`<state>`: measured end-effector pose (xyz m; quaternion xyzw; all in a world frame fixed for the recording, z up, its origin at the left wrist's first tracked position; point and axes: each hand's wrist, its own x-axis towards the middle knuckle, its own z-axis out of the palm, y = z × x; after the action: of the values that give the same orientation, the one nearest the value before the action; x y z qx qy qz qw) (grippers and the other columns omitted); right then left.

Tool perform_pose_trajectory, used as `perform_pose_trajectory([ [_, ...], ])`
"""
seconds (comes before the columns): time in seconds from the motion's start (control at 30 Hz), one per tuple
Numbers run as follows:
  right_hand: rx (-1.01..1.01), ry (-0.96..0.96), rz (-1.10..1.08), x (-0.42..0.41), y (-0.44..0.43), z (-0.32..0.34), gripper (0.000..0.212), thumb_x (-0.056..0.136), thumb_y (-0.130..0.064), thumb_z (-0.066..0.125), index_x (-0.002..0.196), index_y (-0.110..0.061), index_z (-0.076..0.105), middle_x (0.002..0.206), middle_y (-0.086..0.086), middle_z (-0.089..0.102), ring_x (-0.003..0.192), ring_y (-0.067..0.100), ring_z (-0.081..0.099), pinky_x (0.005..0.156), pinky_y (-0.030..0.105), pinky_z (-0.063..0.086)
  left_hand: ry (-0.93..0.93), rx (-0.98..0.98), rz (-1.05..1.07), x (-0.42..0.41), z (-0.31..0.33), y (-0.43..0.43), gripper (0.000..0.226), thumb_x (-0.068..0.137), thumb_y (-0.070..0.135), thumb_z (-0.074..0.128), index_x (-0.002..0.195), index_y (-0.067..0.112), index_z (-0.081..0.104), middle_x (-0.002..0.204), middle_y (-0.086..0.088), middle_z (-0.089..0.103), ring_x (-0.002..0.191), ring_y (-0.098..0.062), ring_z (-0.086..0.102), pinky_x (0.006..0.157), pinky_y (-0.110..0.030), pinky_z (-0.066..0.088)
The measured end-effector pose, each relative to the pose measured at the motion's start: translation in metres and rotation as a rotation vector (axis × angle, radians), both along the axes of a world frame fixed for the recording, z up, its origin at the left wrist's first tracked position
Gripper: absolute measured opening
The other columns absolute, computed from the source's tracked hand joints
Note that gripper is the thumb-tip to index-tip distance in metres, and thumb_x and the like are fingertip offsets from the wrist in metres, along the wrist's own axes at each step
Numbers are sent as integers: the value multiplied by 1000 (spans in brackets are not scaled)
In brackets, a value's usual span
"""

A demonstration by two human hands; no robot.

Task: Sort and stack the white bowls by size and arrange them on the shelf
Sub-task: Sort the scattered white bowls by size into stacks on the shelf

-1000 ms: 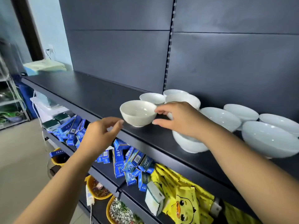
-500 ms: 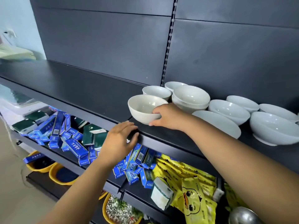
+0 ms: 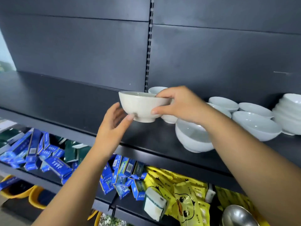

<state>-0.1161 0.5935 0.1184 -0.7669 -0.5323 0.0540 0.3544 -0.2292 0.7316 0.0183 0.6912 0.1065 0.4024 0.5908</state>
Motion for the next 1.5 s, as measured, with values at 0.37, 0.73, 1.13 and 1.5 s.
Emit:
perform_pose_trajectory([
  [0.37,415,305,-173,65,-158,34,100,48,-31,83,136,-27,36,134,-25,34,129,-4,36,105,23,36,-312,-31,-255,107,81,-136,78,55,44,70,121,7,52,98,3,65,86,-6,64,70,-18,49],
  [0.73,631,487,-318,173,-312,27,102,46,-23,72,139,-5,34,123,-1,54,115,12,54,97,28,46,-449,-248,-309,240,87,-314,68,57,42,70,118,18,53,112,5,65,102,-9,63,80,-22,51],
  [1.13,510,546,-323,274,-366,41,123,37,-19,77,146,-24,19,146,7,36,127,18,45,108,38,36,-234,-38,-457,327,104,-342,69,68,17,78,128,12,44,119,3,58,95,9,60,79,-10,48],
  [1.5,43,292,-455,321,-360,26,119,62,-13,82,146,-38,1,154,3,20,132,20,39,111,37,31,291,324,-561,373,105,-304,47,73,6,76,108,21,48,102,15,59,91,3,60,66,-10,48],
])
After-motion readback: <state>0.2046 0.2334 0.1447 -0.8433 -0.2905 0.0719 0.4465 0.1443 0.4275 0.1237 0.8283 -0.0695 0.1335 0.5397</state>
